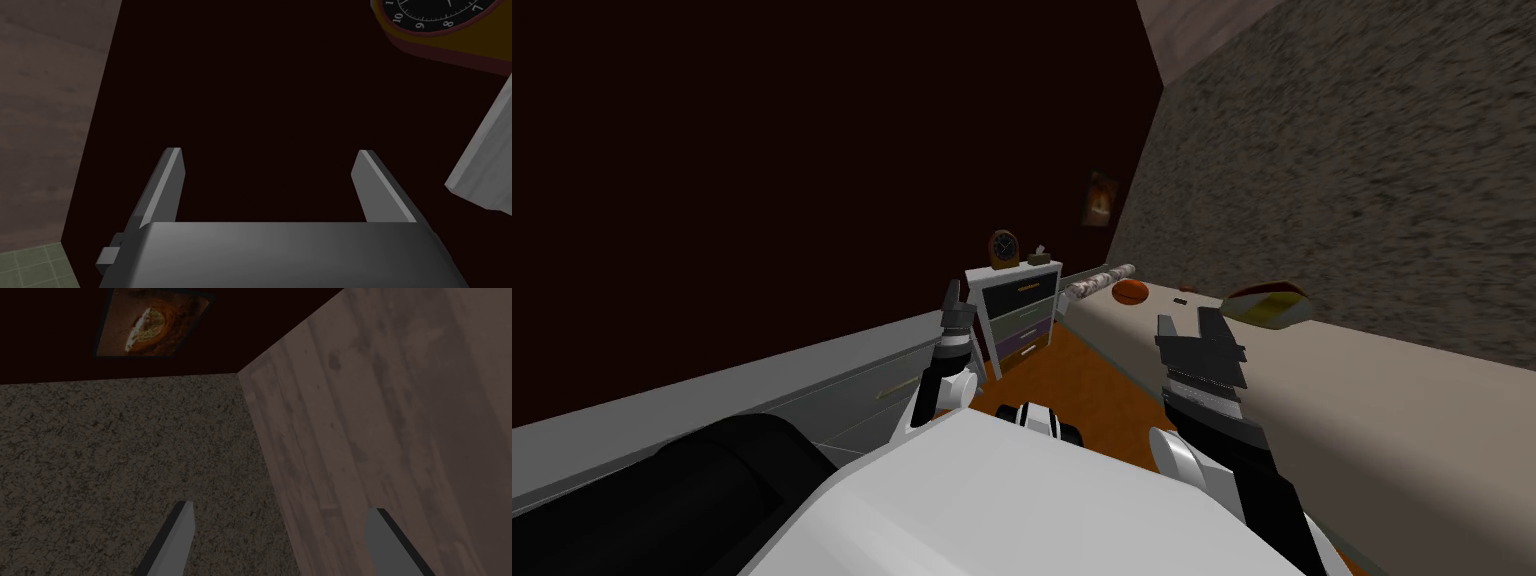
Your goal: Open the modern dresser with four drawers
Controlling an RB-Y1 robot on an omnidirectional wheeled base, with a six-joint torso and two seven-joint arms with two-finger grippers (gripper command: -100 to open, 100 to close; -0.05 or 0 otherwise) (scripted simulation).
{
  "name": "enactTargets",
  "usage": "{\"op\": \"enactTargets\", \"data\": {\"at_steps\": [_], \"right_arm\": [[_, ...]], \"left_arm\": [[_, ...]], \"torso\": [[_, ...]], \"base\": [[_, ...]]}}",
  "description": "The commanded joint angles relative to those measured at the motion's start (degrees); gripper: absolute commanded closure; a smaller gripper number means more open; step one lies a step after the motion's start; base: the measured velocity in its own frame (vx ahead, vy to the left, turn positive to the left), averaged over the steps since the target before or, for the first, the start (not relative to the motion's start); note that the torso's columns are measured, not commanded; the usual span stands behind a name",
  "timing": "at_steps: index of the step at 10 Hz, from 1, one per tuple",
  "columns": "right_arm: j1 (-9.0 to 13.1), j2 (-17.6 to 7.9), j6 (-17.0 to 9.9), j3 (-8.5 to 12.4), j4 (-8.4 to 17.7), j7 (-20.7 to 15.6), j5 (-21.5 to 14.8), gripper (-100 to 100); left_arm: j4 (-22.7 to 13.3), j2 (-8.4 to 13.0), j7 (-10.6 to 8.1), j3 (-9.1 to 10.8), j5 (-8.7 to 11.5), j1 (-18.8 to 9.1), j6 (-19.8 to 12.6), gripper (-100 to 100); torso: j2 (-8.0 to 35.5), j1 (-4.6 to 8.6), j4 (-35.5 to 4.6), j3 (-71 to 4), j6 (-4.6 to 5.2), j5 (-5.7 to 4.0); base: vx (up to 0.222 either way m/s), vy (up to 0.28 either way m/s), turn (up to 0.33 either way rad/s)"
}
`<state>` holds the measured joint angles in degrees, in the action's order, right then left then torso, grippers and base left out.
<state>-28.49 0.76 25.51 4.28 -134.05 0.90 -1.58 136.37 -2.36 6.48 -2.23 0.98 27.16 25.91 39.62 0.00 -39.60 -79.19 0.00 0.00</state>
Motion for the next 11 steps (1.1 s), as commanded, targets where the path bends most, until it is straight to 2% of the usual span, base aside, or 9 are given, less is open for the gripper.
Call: {"op": "enactTargets", "data": {"at_steps": [1, 3, 6, 11], "right_arm": [[-0.01, 0.00, -0.01, 0.00, 0.02, 0.00, 0.00, 0], [-0.01, 0.00, -0.01, 0.00, 0.03, 0.00, 0.00, 0], [-0.02, 0.01, -0.01, 0.00, 0.03, 0.00, 0.00, 0], [-0.02, 0.01, 0.00, 0.00, 0.02, 0.00, 0.00, 0]], "left_arm": [[-0.02, 4.16, -0.73, -0.29, -0.63, -0.11, -0.82, -100], [-0.04, 7.37, -1.85, -0.75, -1.60, -0.27, -2.09, -100], [-0.16, 11.01, -4.41, -1.77, -3.82, -0.65, -5.00, -100], [-0.43, 14.34, -10.53, -4.23, -9.12, -1.56, -11.93, -100]], "torso": [[1.90, 0.00, -1.88, -3.96, 0.00, 0.00], [2.53, 0.02, -2.59, -5.37, 0.00, -0.01], [2.62, 0.02, -2.67, -5.41, 0.00, -0.01], [2.63, -0.05, -2.67, -5.41, 0.00, 0.01]], "base": [[0.025, -0.016, 0.044], [0.041, -0.023, 0.066], [0.066, -0.038, 0.109], [0.104, -0.061, 0.159]]}}
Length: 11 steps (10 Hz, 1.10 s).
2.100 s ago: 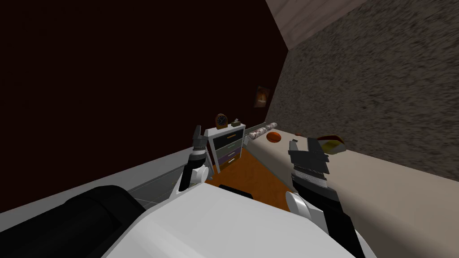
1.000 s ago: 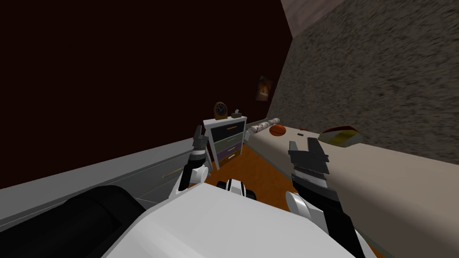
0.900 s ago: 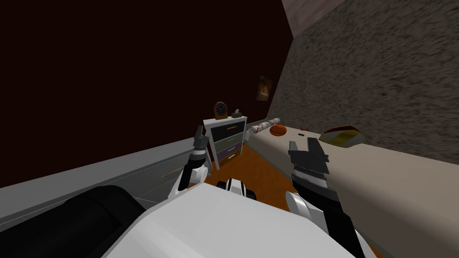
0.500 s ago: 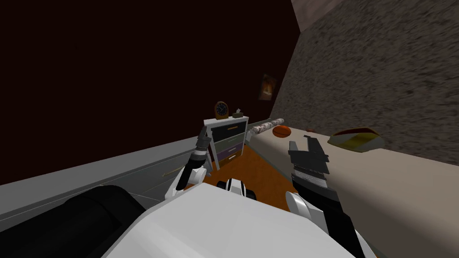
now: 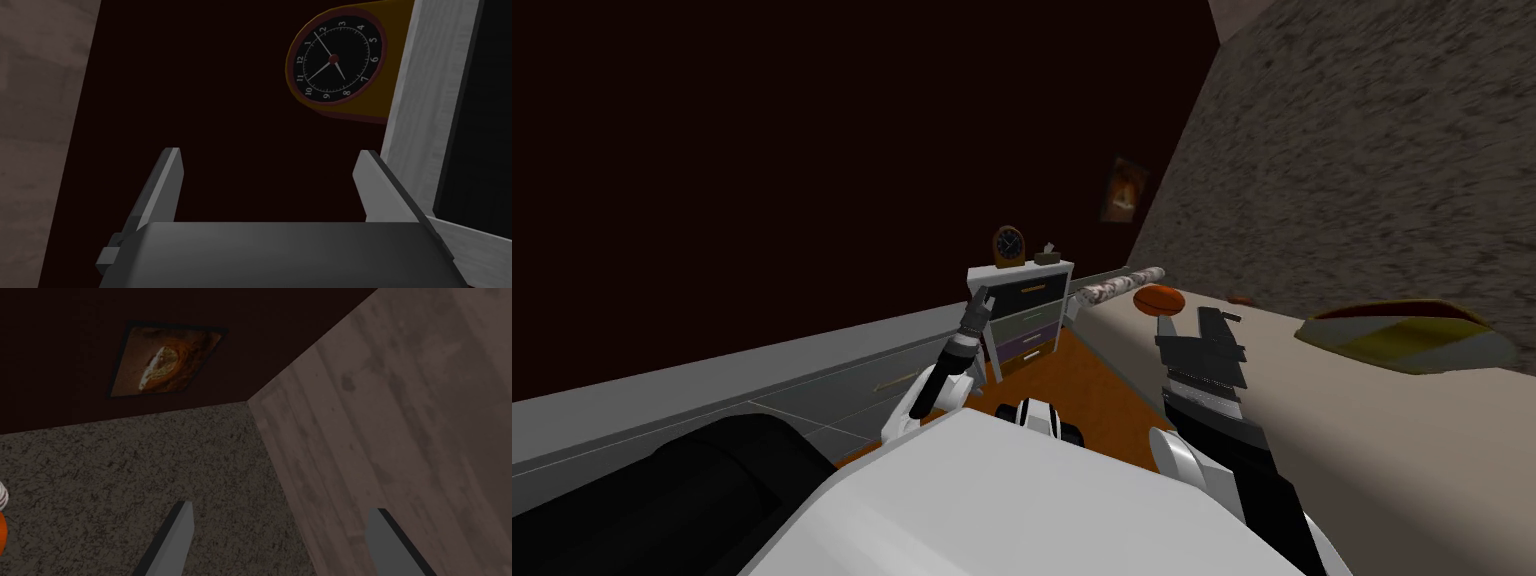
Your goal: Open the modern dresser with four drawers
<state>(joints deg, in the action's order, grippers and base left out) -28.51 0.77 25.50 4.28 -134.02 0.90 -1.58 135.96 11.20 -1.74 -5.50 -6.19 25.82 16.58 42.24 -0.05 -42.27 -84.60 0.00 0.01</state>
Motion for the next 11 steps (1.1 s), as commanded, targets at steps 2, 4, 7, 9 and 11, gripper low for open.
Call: {"op": "enactTargets", "data": {"at_steps": [2, 4, 7, 9, 11], "right_arm": [[0.00, 0.00, 0.00, 0.00, 0.00, 0.00, 0.00, 0], [0.00, 0.00, 0.00, 0.00, 0.00, 0.00, 0.00, 0], [0.00, 0.00, 0.00, 0.00, 0.00, 0.00, 0.00, 0], [0.01, 0.00, 0.00, -0.01, 0.00, 0.00, 0.00, 0], [0.01, 0.00, 0.00, 0.00, 0.00, 0.00, 0.00, 0]], "left_arm": [[-0.12, 1.35, -5.21, -2.13, -4.46, -0.65, -5.87, -100], [-0.27, 1.62, -8.26, -3.35, -7.09, -1.10, -9.16, -100], [-0.51, 1.87, -12.99, -5.25, -11.20, -1.82, -14.47, -100], [-0.60, 2.00, -14.61, -5.90, -12.60, -2.06, -16.57, -100], [-0.69, 2.13, -16.24, -6.56, -14.01, -2.31, -18.42, -100]], "torso": [[0.06, 0.09, -0.02, 0.04, 0.00, -0.03], [-0.03, 0.09, 0.01, -0.02, 0.01, -0.03], [0.08, 0.03, -0.02, 0.05, 0.01, 0.00], [0.15, -0.06, -0.04, 0.09, 0.03, 0.01], [0.09, 0.05, -0.03, 0.07, 0.00, 0.00]], "base": [[0.117, -0.086, 0.192], [0.136, -0.100, 0.193], [0.120, -0.104, 0.205], [0.072, -0.063, 0.086], [0.063, -0.072, 0.138]]}}
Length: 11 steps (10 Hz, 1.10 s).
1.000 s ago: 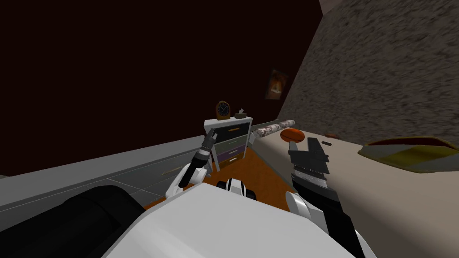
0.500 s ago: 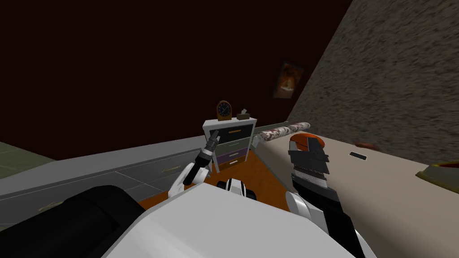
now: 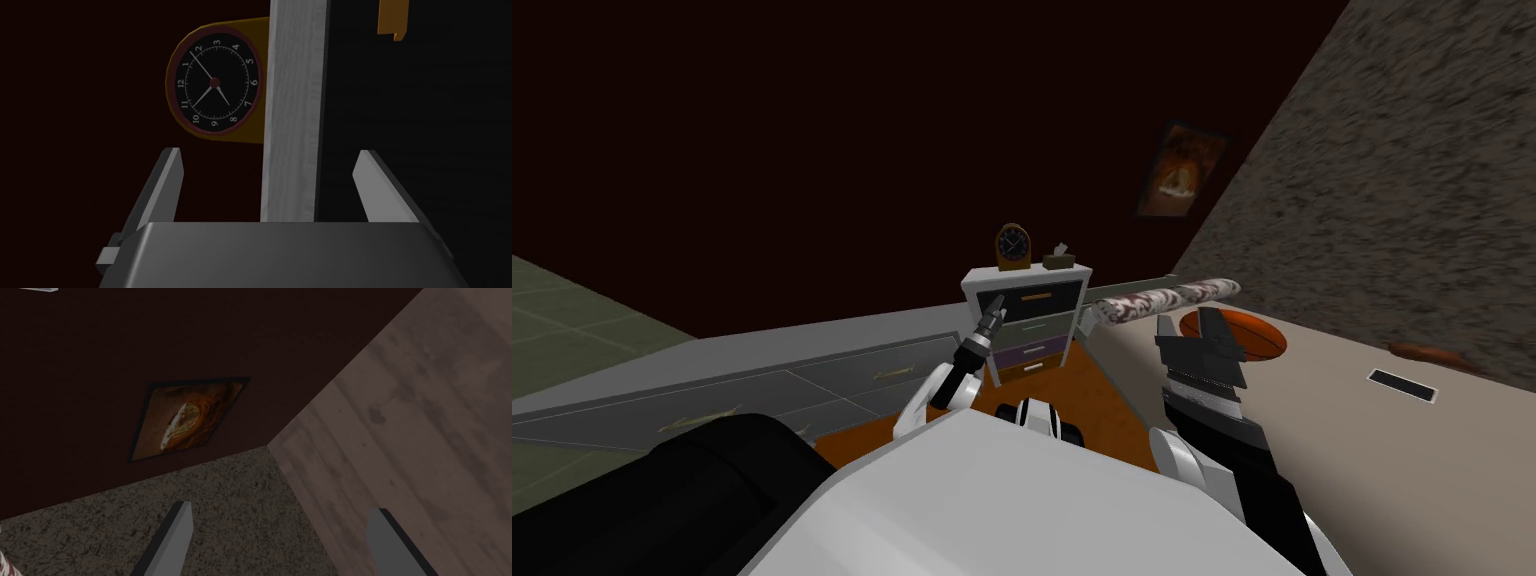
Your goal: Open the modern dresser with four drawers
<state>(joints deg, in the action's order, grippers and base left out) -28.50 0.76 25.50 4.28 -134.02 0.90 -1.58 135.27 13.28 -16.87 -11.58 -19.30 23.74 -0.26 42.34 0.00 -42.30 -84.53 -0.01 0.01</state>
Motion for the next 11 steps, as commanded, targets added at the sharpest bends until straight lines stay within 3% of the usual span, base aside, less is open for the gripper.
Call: {"op": "enactTargets", "data": {"at_steps": [1, 2, 3, 11], "right_arm": [[0.01, 0.00, 0.00, 0.00, 0.00, 0.00, 0.00, 0], [0.00, 0.00, 0.00, 0.00, 0.00, 0.00, 0.00, 0], [-0.01, 0.00, 0.00, 0.00, 0.00, 0.00, 0.00, 0], [0.00, 0.00, 0.00, 0.00, 0.00, 0.00, 0.00, 0]], "left_arm": [[-0.11, 0.13, -2.76, -1.14, -2.32, -0.48, -3.44, -100], [-0.22, 0.14, -4.40, -1.79, -3.74, -0.73, -5.12, -100], [-0.22, 0.14, -4.40, -1.79, -3.74, -0.73, -5.31, -100], [-1.21, -2.75, -17.08, -6.87, -14.71, -2.70, -19.55, -100]], "torso": [[-0.02, 0.01, 0.01, -0.02, 0.02, -0.02], [-0.07, -0.01, 0.02, -0.05, 0.00, -0.01], [-0.21, 0.06, 0.06, -0.13, 0.00, -0.02], [0.03, -0.07, 0.00, 0.01, 0.01, 0.01]], "base": [[0.064, -0.057, 0.145], [0.109, -0.082, 0.205], [0.088, -0.087, 0.088], [0.094, -0.118, 0.198]]}}
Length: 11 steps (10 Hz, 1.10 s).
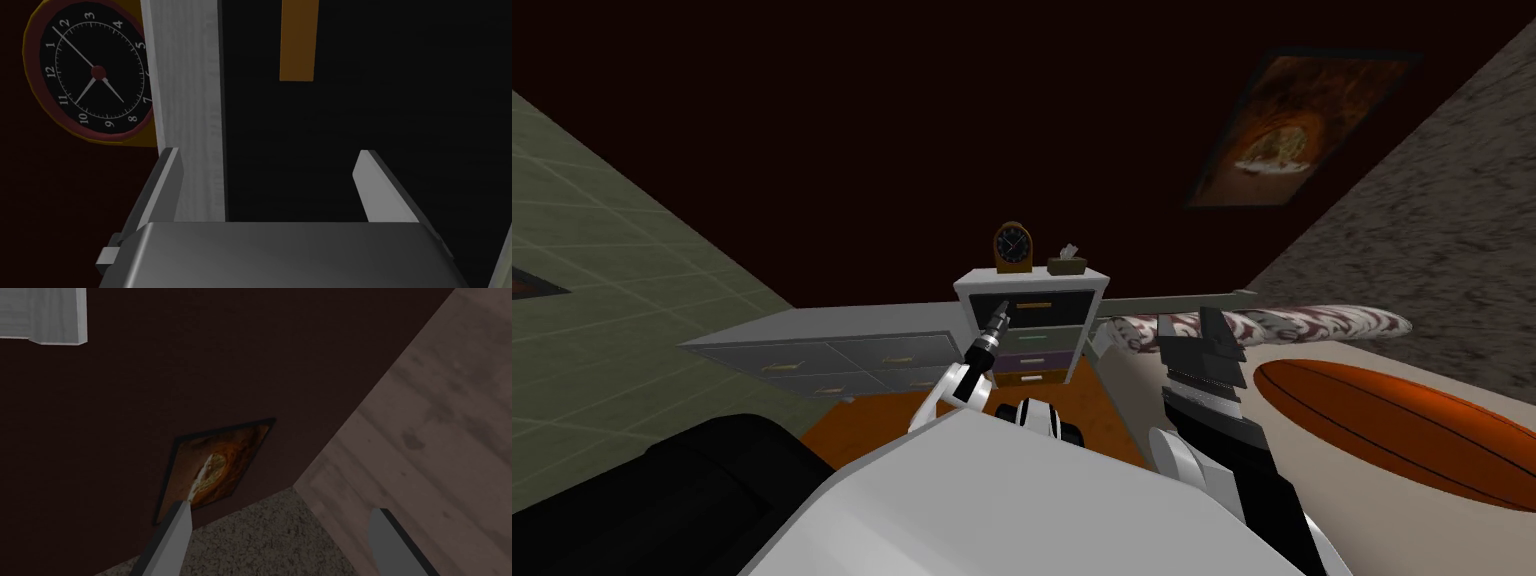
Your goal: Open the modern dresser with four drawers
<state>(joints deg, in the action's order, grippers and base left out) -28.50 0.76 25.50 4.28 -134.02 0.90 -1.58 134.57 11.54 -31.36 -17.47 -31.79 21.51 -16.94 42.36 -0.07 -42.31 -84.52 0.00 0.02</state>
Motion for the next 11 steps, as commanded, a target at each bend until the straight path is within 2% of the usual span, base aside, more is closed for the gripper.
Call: {"op": "enactTargets", "data": {"at_steps": [1, 6, 9, 11], "right_arm": [[0.00, 0.00, 0.00, 0.00, 0.00, 0.00, 0.00, 0], [0.01, 0.00, 0.00, 0.00, 0.00, 0.00, 0.00, 0], [0.01, -0.01, 0.00, 0.00, 0.00, 0.00, 0.00, 0], [0.01, -0.01, 0.00, 0.00, 0.00, 0.00, 0.00, 0]], "left_arm": [[-0.62, -1.57, -3.97, -1.54, -3.41, -0.69, -4.59, -100], [-1.02, -5.33, -9.60, -3.79, -8.28, -1.56, -11.03, -100], [-1.21, -8.78, -11.59, -4.59, -10.00, -1.88, -13.31, -100], [-1.28, -11.20, -12.24, -4.85, -10.57, -1.99, -14.05, -100]], "torso": [[-0.01, 0.00, 0.00, 0.00, 0.00, 0.00], [-0.01, 0.00, 0.00, -0.01, 0.00, 0.00], [-0.07, 0.04, 0.02, -0.04, 0.00, -0.01], [-0.05, -0.01, 0.01, -0.03, 0.00, 0.00]], "base": [[0.078, -0.119, 0.197], [0.063, -0.106, 0.149], [0.038, -0.067, 0.079], [0.019, -0.035, 0.045]]}}
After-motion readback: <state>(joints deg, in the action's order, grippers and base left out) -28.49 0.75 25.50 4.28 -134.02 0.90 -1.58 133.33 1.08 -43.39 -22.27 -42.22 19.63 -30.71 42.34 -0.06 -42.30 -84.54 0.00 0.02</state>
